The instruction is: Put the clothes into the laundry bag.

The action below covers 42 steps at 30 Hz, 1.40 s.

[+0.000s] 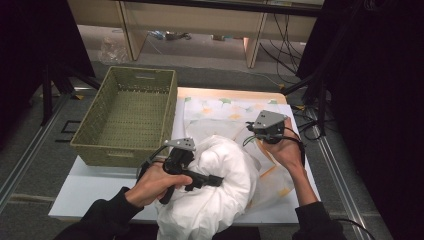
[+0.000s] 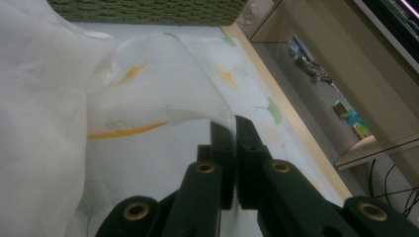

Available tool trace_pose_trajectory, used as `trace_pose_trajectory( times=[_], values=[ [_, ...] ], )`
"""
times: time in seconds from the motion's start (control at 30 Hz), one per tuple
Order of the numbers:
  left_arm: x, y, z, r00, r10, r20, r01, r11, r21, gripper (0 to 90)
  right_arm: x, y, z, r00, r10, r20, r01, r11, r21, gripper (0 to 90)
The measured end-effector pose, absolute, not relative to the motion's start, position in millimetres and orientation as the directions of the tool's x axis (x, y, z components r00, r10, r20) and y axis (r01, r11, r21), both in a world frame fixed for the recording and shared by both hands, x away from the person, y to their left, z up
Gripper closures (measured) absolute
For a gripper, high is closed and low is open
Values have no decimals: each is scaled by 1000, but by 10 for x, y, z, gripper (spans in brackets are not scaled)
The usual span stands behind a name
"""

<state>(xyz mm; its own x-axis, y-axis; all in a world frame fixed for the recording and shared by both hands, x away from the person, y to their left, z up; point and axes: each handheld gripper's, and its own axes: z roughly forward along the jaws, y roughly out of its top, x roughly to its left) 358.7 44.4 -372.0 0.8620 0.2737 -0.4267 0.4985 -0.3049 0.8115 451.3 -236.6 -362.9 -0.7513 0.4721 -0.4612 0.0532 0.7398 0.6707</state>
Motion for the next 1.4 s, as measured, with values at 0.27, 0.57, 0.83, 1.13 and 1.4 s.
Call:
trace_pose_trajectory(
  times=[0.27, 0.57, 0.83, 1.13, 1.4],
  values=[
    [3730, 268, -3743, 865, 309, -395, 483, -300, 823, 496, 4494, -2358, -3613, -757, 464, -461, 48, 742, 668, 894],
    [3971, -116, -4208, 863, 344, -370, 494, -421, 760, 471, 4469, -2270, -3663, -769, 445, -458, 56, 762, 645, 894],
    [3967, -191, -4224, 885, 302, -355, 462, -466, 755, 474, 4452, -2257, -3639, -770, 438, -464, 40, 759, 650, 894],
    [4006, -237, -4123, 885, 337, -322, 454, -463, 761, 477, 4374, -2187, -3556, -780, 416, -467, 20, 763, 646, 896],
    [4215, -210, -4115, 853, 469, -228, 456, -460, 762, 464, 4343, -2154, -3519, -783, 400, -476, 17, 779, 626, 900]
  ],
)
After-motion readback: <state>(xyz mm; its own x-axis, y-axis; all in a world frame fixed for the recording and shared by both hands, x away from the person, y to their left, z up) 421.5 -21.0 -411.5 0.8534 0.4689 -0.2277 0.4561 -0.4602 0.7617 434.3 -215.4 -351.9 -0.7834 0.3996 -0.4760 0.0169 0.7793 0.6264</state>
